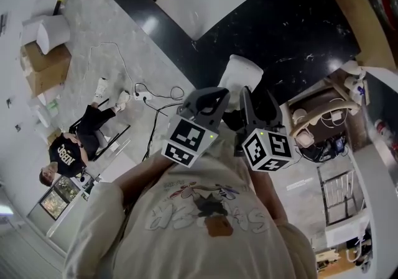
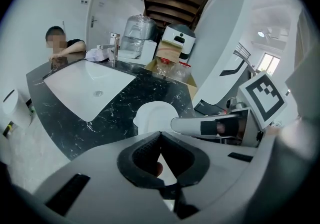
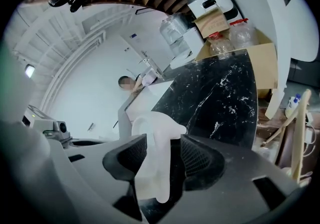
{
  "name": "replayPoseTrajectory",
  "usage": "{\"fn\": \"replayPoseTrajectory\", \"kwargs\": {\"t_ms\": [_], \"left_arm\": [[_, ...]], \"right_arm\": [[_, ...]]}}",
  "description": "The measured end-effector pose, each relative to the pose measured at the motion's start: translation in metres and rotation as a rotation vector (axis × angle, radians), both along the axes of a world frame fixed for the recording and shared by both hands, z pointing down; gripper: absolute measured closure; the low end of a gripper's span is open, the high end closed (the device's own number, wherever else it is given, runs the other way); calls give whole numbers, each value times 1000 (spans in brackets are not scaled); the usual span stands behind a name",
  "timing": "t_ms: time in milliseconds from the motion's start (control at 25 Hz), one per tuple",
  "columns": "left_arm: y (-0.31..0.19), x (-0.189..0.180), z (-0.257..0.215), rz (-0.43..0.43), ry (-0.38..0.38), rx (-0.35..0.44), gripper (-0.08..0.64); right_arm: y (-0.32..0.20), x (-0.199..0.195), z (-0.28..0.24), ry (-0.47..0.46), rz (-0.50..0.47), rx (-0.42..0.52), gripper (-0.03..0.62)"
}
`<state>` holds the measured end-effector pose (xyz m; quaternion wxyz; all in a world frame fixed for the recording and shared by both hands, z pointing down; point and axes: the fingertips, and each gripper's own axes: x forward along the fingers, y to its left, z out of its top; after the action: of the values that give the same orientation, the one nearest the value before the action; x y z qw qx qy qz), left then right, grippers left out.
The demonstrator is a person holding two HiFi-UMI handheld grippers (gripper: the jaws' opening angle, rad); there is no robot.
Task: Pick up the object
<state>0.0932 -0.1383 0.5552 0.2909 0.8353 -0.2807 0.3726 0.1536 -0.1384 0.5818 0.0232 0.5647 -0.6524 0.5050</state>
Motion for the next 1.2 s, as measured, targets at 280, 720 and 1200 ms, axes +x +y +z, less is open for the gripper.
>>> {"fn": "replayPoseTrajectory", "kwargs": {"t_ms": [280, 720, 1200], "left_arm": [[0, -2, 12, -33, -15, -17, 552], [-3, -3, 23, -68, -30, -28, 552], [-9, -12, 26, -108, -74, -25, 552]], "right_arm": [[-3, -6, 13, -35, -46, -12, 393], [-6, -10, 19, -75, -102, -6, 387], [-11, -28, 24, -192, -214, -17, 387]]}}
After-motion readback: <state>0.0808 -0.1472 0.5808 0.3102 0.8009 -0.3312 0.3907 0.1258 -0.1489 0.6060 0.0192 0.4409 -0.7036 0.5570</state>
